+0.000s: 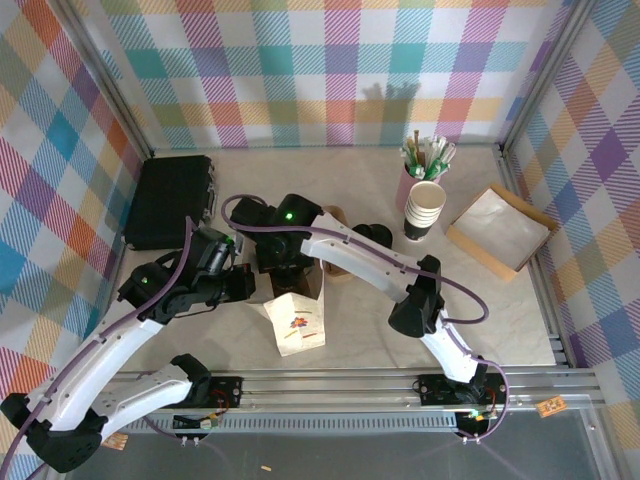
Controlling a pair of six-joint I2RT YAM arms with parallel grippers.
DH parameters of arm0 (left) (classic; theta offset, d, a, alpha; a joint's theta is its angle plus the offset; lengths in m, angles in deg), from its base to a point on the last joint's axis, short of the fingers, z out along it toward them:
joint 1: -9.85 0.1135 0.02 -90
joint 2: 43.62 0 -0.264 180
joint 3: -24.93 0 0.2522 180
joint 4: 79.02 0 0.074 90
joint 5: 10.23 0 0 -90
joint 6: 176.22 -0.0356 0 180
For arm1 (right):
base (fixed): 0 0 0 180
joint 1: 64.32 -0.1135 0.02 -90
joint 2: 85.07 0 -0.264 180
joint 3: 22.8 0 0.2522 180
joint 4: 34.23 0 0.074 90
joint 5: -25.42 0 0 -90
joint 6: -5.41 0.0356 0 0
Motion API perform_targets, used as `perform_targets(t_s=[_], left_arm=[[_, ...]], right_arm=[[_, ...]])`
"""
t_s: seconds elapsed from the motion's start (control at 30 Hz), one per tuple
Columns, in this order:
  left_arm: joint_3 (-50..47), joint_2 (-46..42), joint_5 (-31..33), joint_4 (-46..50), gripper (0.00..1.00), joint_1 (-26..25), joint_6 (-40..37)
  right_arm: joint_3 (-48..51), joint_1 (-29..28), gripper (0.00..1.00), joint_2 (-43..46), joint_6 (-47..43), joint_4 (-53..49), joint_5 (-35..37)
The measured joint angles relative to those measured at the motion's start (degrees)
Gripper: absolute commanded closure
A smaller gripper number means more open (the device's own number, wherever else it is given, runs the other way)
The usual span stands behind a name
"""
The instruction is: Pack the takeout coffee
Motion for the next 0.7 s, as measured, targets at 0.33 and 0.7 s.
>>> perform_targets(t_s=[0.33,0.7], left_arm=[[0.00,-0.81,0.24,-0.24,1.00,0.00,1.68],[-0.13,-0.33,-0.68,-1.31,1.00,0.00,1.66]], right_arm=[[2.93,-0.28,0.71,4.39,-4.94,-0.09,-4.59],[11.04,-0.44,0.69,10.14,-10.49,1.49,-11.19]])
